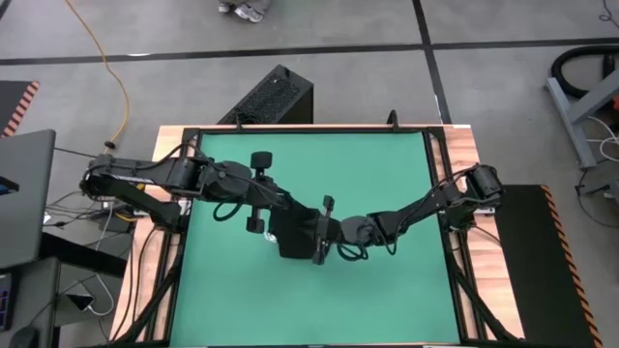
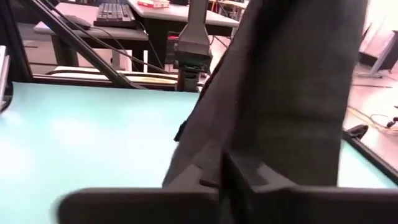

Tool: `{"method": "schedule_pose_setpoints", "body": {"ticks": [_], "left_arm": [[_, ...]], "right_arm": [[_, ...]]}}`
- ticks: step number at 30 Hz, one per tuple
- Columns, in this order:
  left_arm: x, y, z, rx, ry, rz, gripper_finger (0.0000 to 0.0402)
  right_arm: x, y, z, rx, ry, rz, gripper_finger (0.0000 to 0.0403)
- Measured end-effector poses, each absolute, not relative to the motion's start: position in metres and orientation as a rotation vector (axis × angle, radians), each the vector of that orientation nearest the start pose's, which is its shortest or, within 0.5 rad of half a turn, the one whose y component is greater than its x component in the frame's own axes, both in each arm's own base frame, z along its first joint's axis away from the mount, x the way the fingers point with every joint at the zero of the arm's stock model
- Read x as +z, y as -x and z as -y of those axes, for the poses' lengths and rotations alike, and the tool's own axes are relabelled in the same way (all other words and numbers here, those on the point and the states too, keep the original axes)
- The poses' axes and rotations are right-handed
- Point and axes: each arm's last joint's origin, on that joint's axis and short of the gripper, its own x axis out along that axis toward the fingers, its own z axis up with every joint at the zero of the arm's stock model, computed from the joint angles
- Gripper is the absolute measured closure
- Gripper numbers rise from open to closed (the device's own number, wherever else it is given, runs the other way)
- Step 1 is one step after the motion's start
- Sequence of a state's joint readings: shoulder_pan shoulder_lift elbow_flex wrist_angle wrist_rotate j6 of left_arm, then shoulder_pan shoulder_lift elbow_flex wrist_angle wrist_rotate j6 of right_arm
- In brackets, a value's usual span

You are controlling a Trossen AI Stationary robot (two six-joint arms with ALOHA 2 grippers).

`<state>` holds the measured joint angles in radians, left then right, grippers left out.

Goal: Roll towel
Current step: Roll the black towel

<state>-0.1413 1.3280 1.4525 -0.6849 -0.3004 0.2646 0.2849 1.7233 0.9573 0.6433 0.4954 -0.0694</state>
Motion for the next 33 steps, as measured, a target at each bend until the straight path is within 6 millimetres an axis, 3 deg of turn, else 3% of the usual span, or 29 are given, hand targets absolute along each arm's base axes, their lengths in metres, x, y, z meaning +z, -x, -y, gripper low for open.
{"method": "schedule_pose_setpoints", "body": {"ticks": [6,13,18,26,29,33], "left_arm": [[0.387,-0.270,0.029,0.093,-0.376,-0.637,0.0401],[0.360,-0.263,0.025,0.172,-0.346,-0.807,0.0395],[0.337,-0.261,0.025,0.175,-0.336,-0.877,0.0356],[0.284,-0.249,0.022,0.256,-0.319,-1.077,0.0285],[0.276,-0.247,0.025,0.245,-0.315,-1.092,0.0269],[0.275,-0.250,0.043,0.095,-0.373,-1.003,0.0265]], "right_arm": [[0.232,-0.355,-0.102,-0.282,0.132,-0.082,0.0397],[0.220,-0.351,-0.100,-0.445,0.113,-0.183,0.0400],[0.213,-0.351,-0.093,-0.474,0.060,-0.230,0.0400],[0.199,-0.348,-0.079,-0.544,-0.038,-0.337,0.0402],[0.196,-0.347,-0.075,-0.561,-0.046,-0.356,0.0402],[0.195,-0.348,-0.071,-0.551,-0.048,-0.375,0.0402]]}}
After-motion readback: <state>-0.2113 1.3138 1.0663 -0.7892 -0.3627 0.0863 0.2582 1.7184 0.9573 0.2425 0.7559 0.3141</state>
